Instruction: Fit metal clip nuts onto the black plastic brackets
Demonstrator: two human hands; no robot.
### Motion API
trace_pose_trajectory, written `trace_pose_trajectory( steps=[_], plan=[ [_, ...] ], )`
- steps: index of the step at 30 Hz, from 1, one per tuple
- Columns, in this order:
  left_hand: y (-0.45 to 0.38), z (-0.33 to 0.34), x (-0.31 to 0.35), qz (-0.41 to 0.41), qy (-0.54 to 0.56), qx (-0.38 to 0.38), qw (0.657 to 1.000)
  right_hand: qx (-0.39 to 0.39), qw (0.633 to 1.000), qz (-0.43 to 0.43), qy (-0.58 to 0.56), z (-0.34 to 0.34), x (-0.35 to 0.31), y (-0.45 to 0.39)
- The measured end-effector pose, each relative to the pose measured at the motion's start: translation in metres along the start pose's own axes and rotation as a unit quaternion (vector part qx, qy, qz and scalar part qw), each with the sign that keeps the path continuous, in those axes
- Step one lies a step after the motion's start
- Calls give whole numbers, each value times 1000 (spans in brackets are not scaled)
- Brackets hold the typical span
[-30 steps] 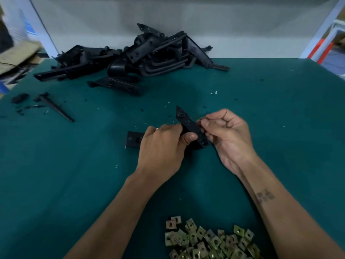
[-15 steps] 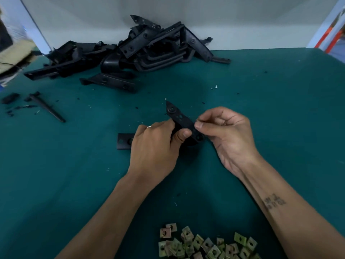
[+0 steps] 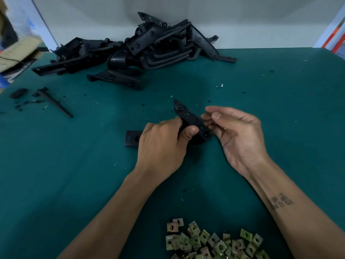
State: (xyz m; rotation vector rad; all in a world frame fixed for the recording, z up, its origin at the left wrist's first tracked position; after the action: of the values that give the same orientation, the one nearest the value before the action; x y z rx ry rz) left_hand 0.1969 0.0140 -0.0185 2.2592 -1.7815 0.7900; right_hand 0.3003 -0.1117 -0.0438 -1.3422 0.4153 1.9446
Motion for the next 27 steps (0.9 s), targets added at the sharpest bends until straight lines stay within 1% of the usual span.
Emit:
trace_pose_trajectory(
  steps=[2, 5, 7, 11, 15, 18, 20, 24, 27],
  plan=[
    [1, -2, -1, 0, 8, 11, 1000, -2, 1000, 0, 22, 2, 0, 1],
    [1, -6, -3, -2, 17, 27, 999, 9, 996, 1, 86, 3, 0, 1],
    [0, -5, -5, -8, 14, 27, 999, 17, 995, 1, 96, 4, 1, 2],
    [0, -5, -5, -4, 29, 29, 999, 42, 996, -4, 77, 5, 2, 7],
    [0, -7, -5, -5, 37, 36, 999, 78, 997, -8, 25, 4, 8, 12],
    [-1, -8, -4, -2, 39, 34, 999, 82, 997, -12, -9, 5, 7, 14],
    [0, -8, -4, -4, 41, 32, 999, 87, 996, -17, -10, 4, 6, 14],
    [1, -8, -4, 1, 41, 34, 999, 67, 997, -2, 48, 9, 7, 13],
    [1, -8, -2, 2, 33, 32, 999, 67, 997, -8, 32, 10, 6, 13]
  ],
)
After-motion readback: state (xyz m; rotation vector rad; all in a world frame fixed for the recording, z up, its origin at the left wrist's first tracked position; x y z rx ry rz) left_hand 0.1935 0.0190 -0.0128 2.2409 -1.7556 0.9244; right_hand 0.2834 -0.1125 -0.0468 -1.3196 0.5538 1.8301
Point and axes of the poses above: each hand's wrist, its own y-axis away from the middle knuckle, its own z-axis out of the palm, x = y × z, the point moved 10 cm from there along -y, towards the middle knuckle, and after that the axes turned 14 degrees about -x, right-handed, at the moved point
